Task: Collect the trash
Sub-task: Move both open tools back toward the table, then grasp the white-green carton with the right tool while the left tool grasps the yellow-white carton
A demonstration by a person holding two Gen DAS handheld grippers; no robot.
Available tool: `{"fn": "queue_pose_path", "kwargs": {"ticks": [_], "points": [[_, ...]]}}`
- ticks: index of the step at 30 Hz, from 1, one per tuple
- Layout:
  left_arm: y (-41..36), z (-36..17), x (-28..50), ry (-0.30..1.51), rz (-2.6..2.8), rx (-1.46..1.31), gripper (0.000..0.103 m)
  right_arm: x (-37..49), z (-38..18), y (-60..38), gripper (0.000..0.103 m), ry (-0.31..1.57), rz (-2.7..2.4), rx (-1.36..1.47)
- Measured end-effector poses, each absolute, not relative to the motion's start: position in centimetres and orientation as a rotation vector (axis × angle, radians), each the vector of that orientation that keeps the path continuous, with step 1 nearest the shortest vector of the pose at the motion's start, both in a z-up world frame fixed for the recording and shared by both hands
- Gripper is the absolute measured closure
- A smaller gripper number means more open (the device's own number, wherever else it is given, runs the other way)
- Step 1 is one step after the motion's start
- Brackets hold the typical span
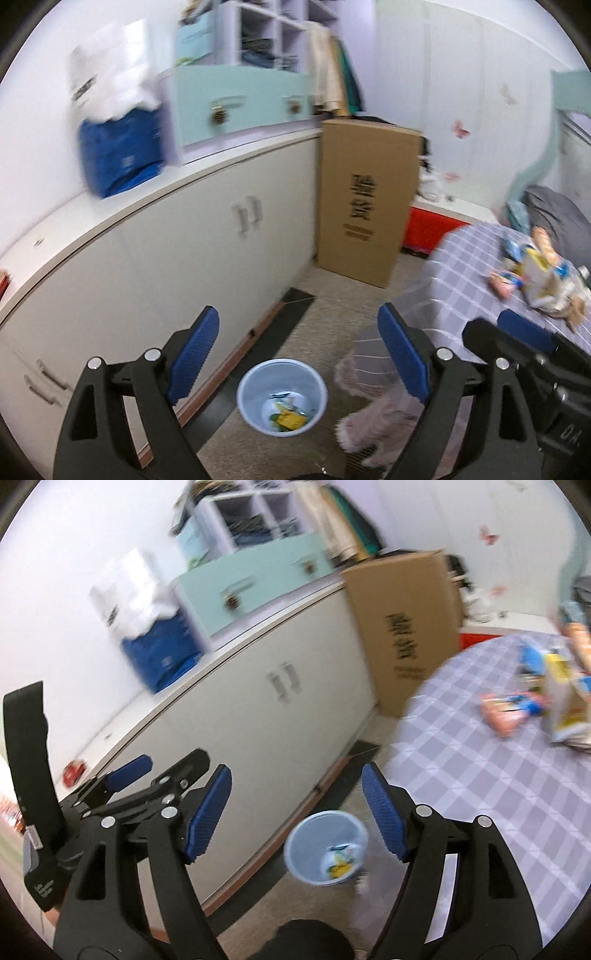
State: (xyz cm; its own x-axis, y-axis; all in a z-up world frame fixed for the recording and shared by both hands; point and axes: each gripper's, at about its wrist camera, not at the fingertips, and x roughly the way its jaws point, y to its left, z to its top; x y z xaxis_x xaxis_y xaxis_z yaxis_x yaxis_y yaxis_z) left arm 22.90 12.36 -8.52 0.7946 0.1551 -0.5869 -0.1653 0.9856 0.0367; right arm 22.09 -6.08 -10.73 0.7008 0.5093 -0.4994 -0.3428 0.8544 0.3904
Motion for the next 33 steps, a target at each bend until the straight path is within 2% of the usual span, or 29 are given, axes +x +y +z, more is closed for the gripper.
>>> {"fn": "queue_pose_path", "kwargs": {"ticks": [9,17,24,28,32,33], "points": [[-2.1,-9.7,25.2,0.649,-0.108,0.119,0.017,20.9,-11.2,-20.6,0.028,0.592,0.170,0.337],[-10.4,-12.1,28.5,0.689,-0.265,0.149,0.017,20.5,-12.9,-31.2,0.028,0.575,-0.030,0.412],[-14.4,-13.4,31.8,0.727,-0.305,0.161,0.040,20.6,-14.2,-36.2,0.028,0.581,-0.115,0.433],[-15.3,-14.0,33.1,0.756,-0.322,0.152,0.044,21.5,-14.6,-38.1,0.028,0.589,-0.146,0.444],[-16.5,-14.3,34.2,0.764,-0.346,0.181,0.062,23.2,-15.1,-39.9,0.028,0.600,-0.168,0.474],[-16.5,-14.2,34.4,0.766,-0.348,0.178,0.069,23.6,-15.2,-40.5,0.028,0.601,-0.179,0.483]]}}
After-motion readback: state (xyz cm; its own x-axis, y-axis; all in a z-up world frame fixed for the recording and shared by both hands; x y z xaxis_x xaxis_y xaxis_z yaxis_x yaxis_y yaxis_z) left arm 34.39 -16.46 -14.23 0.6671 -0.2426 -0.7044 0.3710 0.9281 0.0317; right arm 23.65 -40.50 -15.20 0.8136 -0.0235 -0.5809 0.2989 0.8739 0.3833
